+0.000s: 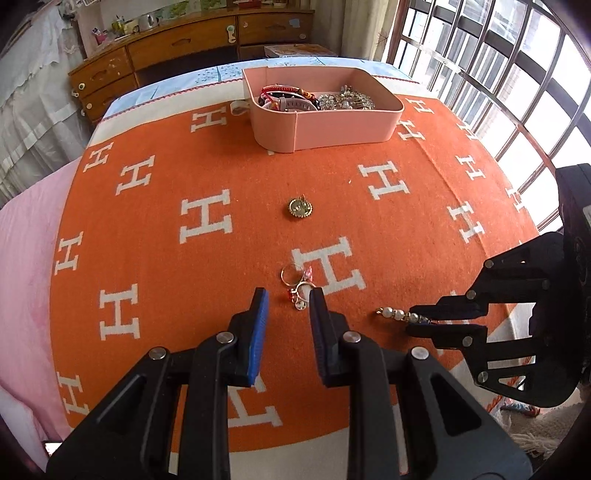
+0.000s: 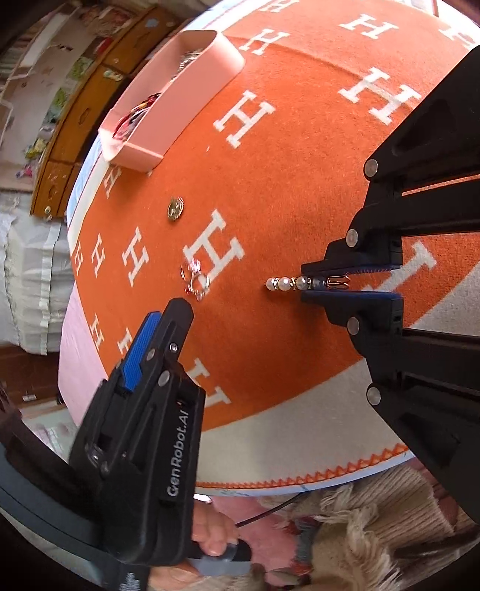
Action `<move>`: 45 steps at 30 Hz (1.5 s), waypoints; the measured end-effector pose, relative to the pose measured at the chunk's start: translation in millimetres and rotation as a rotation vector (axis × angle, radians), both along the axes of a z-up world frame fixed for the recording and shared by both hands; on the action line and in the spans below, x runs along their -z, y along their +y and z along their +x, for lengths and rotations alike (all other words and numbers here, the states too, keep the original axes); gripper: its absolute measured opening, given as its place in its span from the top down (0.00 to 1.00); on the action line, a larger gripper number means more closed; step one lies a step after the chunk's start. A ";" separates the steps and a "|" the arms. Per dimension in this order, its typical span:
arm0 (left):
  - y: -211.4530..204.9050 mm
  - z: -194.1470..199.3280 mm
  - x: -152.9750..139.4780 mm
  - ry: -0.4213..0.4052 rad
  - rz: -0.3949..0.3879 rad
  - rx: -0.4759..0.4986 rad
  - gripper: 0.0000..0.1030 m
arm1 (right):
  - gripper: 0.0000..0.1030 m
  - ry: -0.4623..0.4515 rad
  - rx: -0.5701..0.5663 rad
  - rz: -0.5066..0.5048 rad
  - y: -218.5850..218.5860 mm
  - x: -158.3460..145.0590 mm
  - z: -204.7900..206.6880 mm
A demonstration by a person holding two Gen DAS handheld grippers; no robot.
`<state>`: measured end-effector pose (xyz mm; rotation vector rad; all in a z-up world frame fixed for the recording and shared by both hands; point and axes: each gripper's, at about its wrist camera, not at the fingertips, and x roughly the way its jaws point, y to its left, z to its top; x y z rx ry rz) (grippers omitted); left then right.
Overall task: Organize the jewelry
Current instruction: 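Grasp pearl bar pin with right tool while left tool grasps gold pendant, then lower gold pendant into tray with left tool while right tool drops pearl pin in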
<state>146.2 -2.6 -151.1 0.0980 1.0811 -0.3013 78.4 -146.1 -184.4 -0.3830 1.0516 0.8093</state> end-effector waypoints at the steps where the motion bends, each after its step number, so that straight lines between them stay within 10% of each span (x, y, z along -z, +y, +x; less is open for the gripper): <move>1: -0.1 4.4 -0.7 0.000 -0.007 -0.005 0.81 | 0.93 0.012 0.028 0.012 -3.3 -1.0 8.0; 18: -35.0 90.1 16.6 0.096 -0.036 0.010 0.81 | 0.93 0.203 0.632 0.384 -84.1 -50.5 133.3; 45: -67.3 109.6 27.4 0.167 0.130 0.003 0.83 | 0.93 0.222 0.681 0.406 -92.7 -55.7 137.8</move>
